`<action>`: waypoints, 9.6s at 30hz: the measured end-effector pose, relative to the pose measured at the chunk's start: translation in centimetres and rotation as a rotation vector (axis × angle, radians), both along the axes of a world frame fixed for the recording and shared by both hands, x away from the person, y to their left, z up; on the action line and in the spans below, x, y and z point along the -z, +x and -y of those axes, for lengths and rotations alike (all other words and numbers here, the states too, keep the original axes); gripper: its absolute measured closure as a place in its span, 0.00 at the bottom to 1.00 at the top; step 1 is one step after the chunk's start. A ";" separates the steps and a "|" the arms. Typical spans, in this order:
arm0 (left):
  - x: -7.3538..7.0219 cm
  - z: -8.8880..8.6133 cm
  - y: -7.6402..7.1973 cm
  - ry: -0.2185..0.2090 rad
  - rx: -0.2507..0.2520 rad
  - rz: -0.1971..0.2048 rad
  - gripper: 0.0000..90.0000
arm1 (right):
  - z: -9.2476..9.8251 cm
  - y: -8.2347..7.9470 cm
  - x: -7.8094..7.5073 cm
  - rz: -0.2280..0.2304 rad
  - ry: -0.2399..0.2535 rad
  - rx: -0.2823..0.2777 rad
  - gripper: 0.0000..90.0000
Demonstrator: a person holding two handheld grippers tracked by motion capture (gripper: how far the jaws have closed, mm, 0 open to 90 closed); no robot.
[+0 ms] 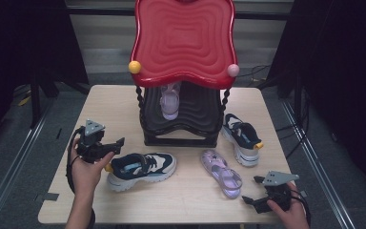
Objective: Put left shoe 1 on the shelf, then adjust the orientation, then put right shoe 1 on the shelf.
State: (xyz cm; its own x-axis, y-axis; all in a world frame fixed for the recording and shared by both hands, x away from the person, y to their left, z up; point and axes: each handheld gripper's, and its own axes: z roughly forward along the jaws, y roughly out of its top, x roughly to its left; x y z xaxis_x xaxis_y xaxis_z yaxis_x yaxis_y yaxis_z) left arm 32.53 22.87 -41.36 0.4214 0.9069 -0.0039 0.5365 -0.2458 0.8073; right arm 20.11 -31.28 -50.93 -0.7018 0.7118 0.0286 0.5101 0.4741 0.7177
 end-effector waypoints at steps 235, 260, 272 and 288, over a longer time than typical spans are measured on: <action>9.6 -3.7 1.2 0.039 -0.121 -0.112 0.23 | -11.5 3.6 -7.4 0.498 0.259 0.327 0.41; 9.6 -3.7 1.2 0.039 -0.121 -0.112 0.23 | -15.2 7.2 -7.7 0.598 0.284 0.470 0.41; 9.6 -3.7 1.2 0.039 -0.121 -0.113 0.23 | -16.4 9.2 -8.3 0.621 0.310 0.540 0.41; 9.6 -3.7 1.2 0.039 -0.120 -0.113 0.23 | -18.6 11.1 -7.8 0.660 0.286 0.591 0.41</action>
State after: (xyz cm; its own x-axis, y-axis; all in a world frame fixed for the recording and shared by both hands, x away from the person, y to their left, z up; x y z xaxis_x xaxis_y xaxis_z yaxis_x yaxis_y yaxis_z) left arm 33.70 26.59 -50.96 0.3088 0.9511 -0.0087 0.6505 -0.2045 0.7315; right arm 31.18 -12.69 -43.10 -0.1638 0.9863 -0.0182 0.0590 0.0282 0.9979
